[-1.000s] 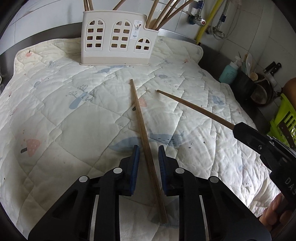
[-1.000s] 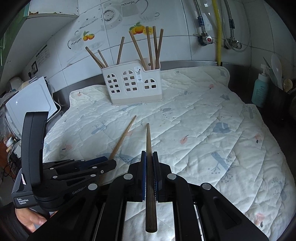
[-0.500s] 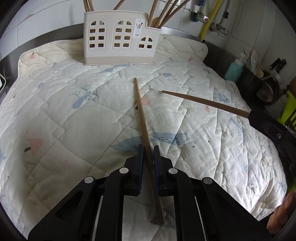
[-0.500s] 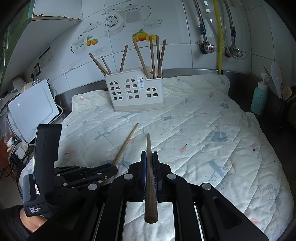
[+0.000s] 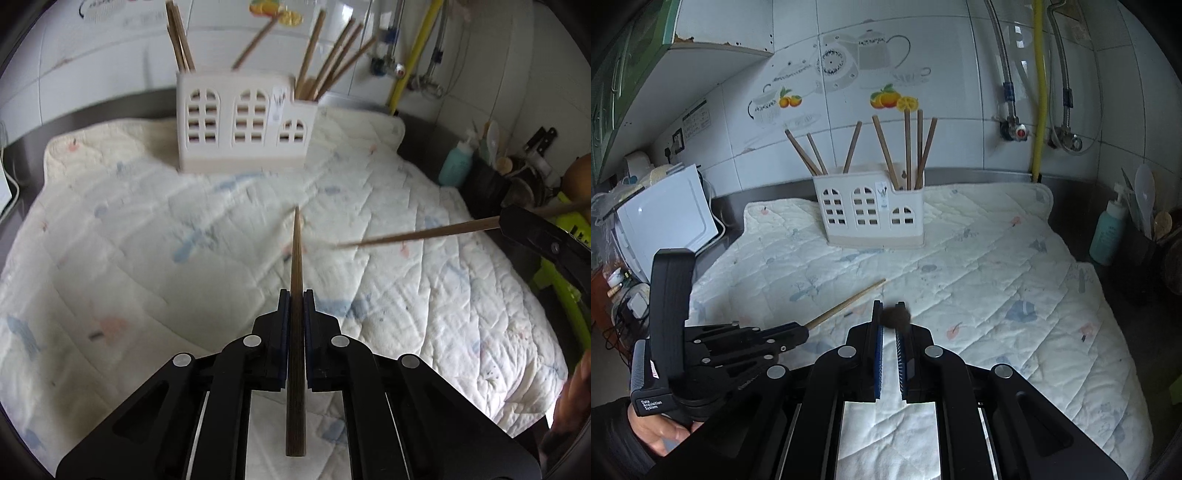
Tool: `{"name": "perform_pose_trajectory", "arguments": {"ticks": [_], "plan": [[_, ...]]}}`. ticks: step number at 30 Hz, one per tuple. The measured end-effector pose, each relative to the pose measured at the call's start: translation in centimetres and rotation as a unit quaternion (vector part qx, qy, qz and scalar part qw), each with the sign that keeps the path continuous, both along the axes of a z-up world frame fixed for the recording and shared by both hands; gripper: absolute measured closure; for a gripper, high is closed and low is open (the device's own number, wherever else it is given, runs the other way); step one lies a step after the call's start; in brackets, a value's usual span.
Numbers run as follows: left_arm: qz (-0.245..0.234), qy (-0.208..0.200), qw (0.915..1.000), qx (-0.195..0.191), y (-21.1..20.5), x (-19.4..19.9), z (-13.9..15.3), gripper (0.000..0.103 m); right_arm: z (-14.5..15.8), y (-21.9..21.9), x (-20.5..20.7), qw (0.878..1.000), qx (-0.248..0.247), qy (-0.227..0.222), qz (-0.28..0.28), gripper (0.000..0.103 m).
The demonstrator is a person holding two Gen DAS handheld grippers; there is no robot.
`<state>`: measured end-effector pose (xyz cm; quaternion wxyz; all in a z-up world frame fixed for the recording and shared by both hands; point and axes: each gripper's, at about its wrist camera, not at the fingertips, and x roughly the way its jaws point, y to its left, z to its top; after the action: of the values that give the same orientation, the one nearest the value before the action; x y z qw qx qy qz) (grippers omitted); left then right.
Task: Organize utensils
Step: 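Lift both held chopsticks upright and carry them over the white holder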
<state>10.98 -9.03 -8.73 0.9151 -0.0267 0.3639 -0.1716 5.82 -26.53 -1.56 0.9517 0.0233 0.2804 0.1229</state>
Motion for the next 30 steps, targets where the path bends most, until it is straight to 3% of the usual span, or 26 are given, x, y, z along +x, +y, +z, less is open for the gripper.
{"name": "perform_pose_trajectory", "arguments": {"ticks": [6, 11, 30], "plan": [[0.000, -0.041, 0.9990, -0.016, 1.3, 0.4, 2.5, 0.098, 2.4, -0.3, 0.9, 1.000, 0.006, -0.011, 0.016, 0.096], [-0.008, -0.048, 0.9986, -0.024, 1.9, 1.3, 3.4, 0.098, 4.4, 0.0, 2.2, 0.999, 0.007, -0.017, 0.033, 0.096], [-0.016, -0.088, 0.9958, -0.016, 4.4, 5.2, 9.6, 0.098, 13.2, 1.8, 12.1, 0.995, -0.065, -0.067, 0.036, 0.096]]}}
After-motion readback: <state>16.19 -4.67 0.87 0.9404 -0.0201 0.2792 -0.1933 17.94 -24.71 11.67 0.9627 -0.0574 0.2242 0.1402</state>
